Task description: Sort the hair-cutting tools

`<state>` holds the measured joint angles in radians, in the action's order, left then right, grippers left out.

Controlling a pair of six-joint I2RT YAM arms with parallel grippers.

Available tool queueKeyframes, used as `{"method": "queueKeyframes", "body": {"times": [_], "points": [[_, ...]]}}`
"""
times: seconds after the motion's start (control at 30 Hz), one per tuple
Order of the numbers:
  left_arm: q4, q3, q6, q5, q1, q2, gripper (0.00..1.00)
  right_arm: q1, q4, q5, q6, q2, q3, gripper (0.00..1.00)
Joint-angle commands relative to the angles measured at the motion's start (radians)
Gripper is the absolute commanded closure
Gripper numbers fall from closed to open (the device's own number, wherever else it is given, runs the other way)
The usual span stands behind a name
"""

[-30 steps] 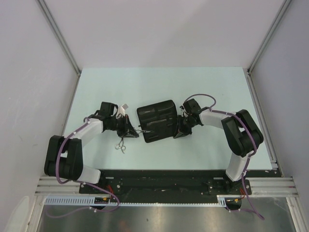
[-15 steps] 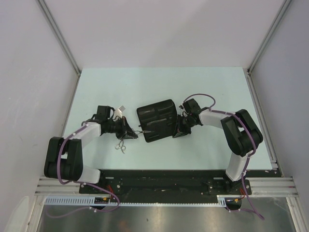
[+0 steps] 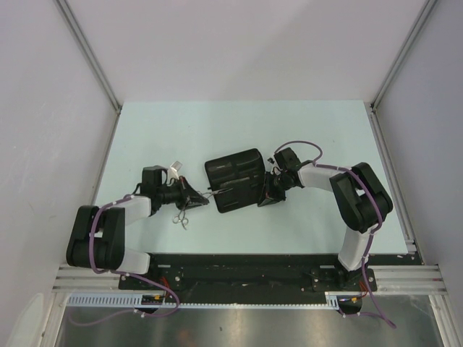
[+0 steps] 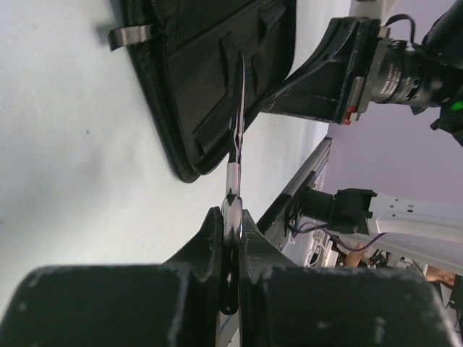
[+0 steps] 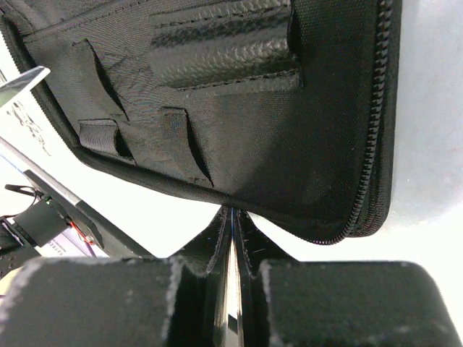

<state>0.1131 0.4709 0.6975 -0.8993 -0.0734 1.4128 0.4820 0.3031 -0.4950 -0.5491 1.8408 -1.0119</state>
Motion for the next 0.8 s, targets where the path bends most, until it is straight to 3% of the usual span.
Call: {"method": "queueKeyframes", "body": {"times": [0.0,0.77], "points": [[0.138,-0.008,0.054,-0.061,0.007,0.0,1.0,0.001,-0.021,0.032,0.017,0.028,0.004,0.93],[0.166,-0.045,0.099,-0.029,0.007,0.115,0.99,0.006,-0.038,0.023,0.011,0.032,0.004,0.94]]}}
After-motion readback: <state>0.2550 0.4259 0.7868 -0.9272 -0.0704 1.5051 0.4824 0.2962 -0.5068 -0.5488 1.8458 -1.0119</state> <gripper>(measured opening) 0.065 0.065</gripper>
